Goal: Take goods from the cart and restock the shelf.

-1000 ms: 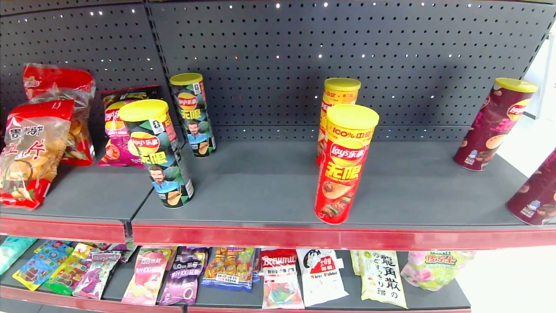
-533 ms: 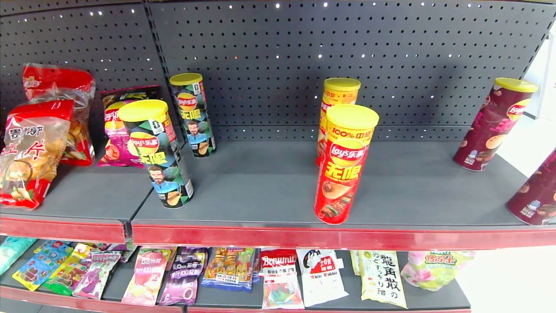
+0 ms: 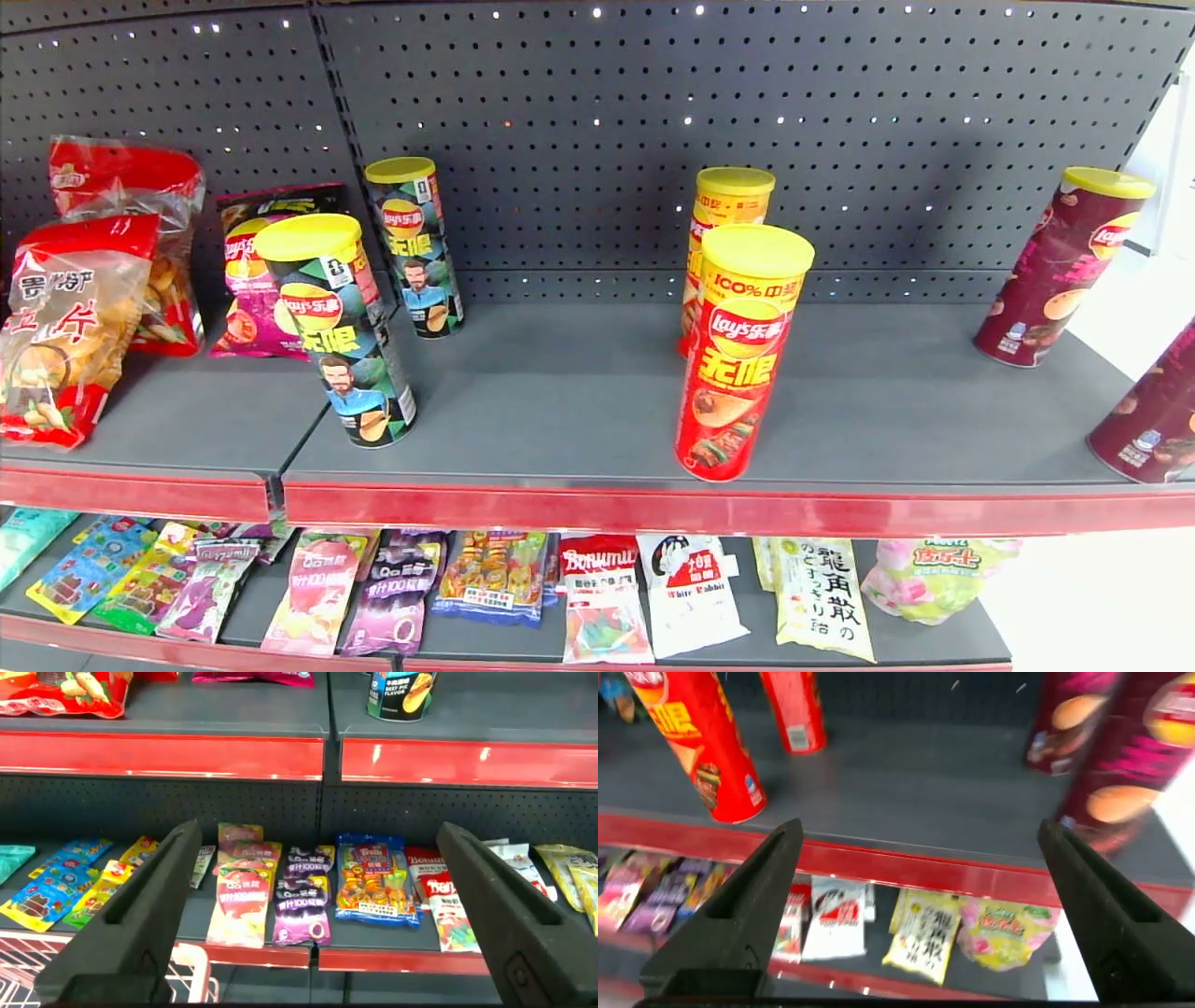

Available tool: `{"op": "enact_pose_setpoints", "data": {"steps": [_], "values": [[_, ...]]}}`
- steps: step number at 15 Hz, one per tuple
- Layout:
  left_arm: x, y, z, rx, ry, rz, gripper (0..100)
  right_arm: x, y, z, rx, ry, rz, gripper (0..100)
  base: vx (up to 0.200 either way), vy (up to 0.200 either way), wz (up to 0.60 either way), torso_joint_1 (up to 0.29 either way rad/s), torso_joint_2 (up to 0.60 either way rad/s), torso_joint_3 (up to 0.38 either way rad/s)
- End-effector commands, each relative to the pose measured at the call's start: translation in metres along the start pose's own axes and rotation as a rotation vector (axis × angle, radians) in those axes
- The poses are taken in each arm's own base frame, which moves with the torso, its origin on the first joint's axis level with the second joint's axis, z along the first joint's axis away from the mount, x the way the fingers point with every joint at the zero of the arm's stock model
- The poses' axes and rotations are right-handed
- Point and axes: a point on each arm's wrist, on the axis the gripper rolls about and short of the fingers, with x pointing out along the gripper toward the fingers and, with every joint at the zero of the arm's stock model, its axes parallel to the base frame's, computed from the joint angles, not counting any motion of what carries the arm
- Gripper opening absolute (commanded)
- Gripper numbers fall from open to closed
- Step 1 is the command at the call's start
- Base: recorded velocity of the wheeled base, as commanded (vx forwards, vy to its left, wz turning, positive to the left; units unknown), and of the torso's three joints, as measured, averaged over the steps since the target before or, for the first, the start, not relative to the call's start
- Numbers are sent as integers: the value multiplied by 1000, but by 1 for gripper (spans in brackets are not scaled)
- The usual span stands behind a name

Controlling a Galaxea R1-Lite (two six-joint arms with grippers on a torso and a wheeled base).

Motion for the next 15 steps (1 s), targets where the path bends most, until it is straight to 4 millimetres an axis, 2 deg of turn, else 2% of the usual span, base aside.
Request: {"op": "enact_pose_setpoints", "data": {"steps": [1,3,4,7,15], "values": [[0,0,0,0,-1,0,100,97,7,12,-7,311,174,100,0,0,0,0,0,0],[0,0,0,0,-1,2,100,117,14,5,-19,390,211,100,0,0,0,0,0,0],[0,0,0,0,-1,0,100,133,17,-3,-30,458,189,100,0,0,0,0,0,0],[0,0,0,0,-1,2,100,157,33,-13,-79,542,166,100,0,0,0,0,0,0],[0,0,0,0,-1,2,100,211,64,-10,-103,544,194,100,0,0,0,0,0,0]]}}
